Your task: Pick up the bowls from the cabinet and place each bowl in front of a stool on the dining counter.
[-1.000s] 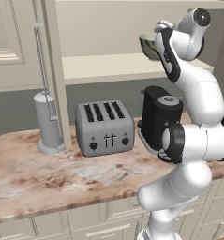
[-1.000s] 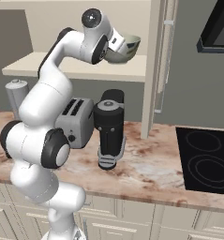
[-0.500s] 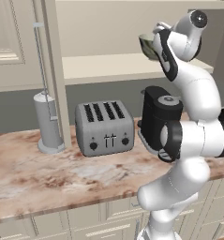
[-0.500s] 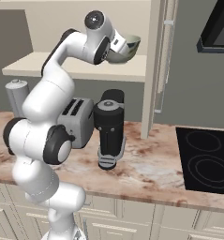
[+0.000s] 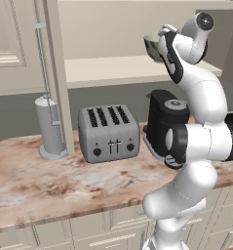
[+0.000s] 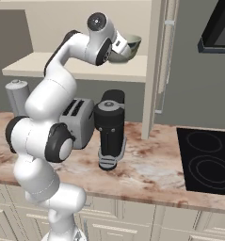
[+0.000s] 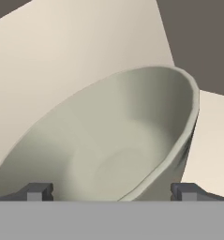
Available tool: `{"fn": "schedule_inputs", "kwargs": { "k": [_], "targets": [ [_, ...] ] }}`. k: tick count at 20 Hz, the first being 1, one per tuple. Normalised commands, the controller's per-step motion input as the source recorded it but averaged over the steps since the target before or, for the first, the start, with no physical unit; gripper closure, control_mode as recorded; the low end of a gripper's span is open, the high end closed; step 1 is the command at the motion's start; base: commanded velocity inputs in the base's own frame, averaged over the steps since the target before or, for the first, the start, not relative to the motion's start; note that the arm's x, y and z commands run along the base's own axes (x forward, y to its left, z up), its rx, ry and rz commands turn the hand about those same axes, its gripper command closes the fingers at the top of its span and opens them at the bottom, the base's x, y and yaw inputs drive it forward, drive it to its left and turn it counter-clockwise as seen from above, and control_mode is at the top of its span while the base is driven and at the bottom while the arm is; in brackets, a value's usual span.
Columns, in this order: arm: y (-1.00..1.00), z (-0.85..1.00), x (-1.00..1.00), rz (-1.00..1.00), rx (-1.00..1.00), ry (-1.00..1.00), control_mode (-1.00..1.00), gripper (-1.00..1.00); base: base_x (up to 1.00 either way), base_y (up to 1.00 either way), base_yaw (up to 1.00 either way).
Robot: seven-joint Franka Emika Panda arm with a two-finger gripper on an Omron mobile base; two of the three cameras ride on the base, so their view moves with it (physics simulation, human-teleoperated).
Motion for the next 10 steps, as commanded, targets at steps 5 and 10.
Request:
{"fn": "schedule_inputs", "kwargs": {
  "k": [5, 10],
  "targets": [
    [0.0, -0.07, 0.02, -0.01, 0.0, 0.05, -1.0, 1.0, 0.0, 0.0, 0.0],
    [0.0, -0.03, 0.0, -0.01, 0.0, 0.05, -1.0, 1.0, 0.0, 0.0, 0.0]
  ]
}}
